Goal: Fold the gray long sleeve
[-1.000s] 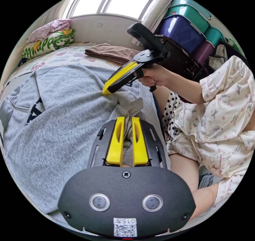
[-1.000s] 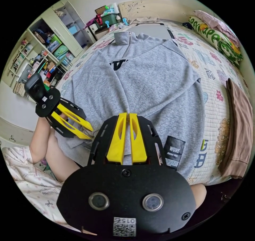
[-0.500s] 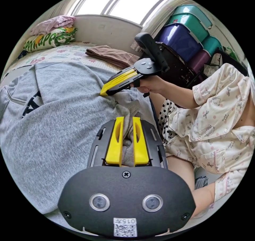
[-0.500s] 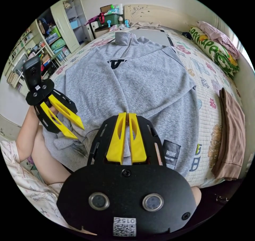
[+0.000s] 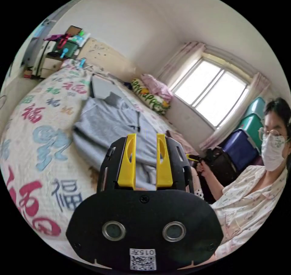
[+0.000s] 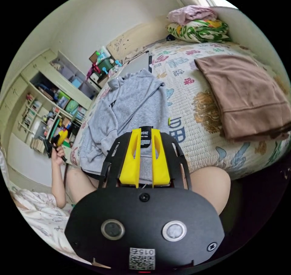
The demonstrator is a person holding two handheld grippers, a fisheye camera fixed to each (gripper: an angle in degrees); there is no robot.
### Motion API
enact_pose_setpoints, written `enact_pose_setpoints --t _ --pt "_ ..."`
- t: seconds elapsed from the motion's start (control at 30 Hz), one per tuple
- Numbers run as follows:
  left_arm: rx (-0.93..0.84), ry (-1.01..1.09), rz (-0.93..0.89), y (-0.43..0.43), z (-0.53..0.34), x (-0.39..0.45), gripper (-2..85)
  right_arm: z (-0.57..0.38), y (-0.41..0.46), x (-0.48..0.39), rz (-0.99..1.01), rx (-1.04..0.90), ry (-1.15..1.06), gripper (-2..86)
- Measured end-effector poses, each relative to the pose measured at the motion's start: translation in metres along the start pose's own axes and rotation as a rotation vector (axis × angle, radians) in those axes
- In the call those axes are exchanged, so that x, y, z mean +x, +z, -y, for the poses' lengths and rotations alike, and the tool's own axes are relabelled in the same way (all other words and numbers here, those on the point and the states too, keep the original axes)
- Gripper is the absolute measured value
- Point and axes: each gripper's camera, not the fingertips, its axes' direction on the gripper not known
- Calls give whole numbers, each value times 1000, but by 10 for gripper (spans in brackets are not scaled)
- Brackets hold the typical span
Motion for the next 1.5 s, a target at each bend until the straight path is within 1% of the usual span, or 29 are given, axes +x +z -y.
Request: enact_pose_setpoints --t 0.03,0.07,0.17,0.27,0.37,0.47,0.6,0.7,0.77,0.83,0.9,0.97,1.03,1.1,1.17,1.3,1.37,1.5 --pt "-52 -49 111 -5 -19 5 108 -3 -13 18 56 26 50 64" --pt "-106 -95 179 -6 -40 6 112 -5 -23 34 97 42 89 65" --pt "-178 -216 224 -5 -89 3 116 -8 -35 61 102 20 142 74" --pt "-220 -338 215 7 -126 -3 117 -3 -34 76 73 -46 164 95" --pt "-205 -382 179 23 -150 -7 123 5 -24 86 39 -117 162 99" --pt "-128 -413 163 24 -154 -10 136 16 -35 97 107 -69 190 97" --pt "-162 -421 127 48 -152 -11 137 32 -41 104 139 -68 197 103" --pt "-208 -404 172 70 -148 -3 126 59 -30 93 113 -161 143 122" --pt "-238 -407 209 86 -146 0 118 81 -11 81 73 -294 82 111" --pt "-245 -412 216 94 -147 1 109 92 3 77 63 -378 56 96" --pt "-232 -430 214 98 -150 0 96 101 -1 81 89 -377 60 87" --pt "-209 -446 208 101 -157 0 78 107 -7 94 164 -370 102 73" --pt "-194 -438 221 103 -162 4 61 109 -15 98 181 -349 107 63" --pt "-185 -427 237 106 -166 8 38 111 -20 97 171 -329 105 57" --pt "-169 -406 203 112 -172 10 13 117 -22 94 145 -321 99 55" --pt "-122 -390 205 113 -183 14 2 129 -20 90 118 -336 87 54" --pt "-55 -381 212 108 -196 24 -1 133 -23 91 126 -327 96 52" --pt "31 -464 211 104 -233 26 -4 138 -26 95 145 -310 115 48"
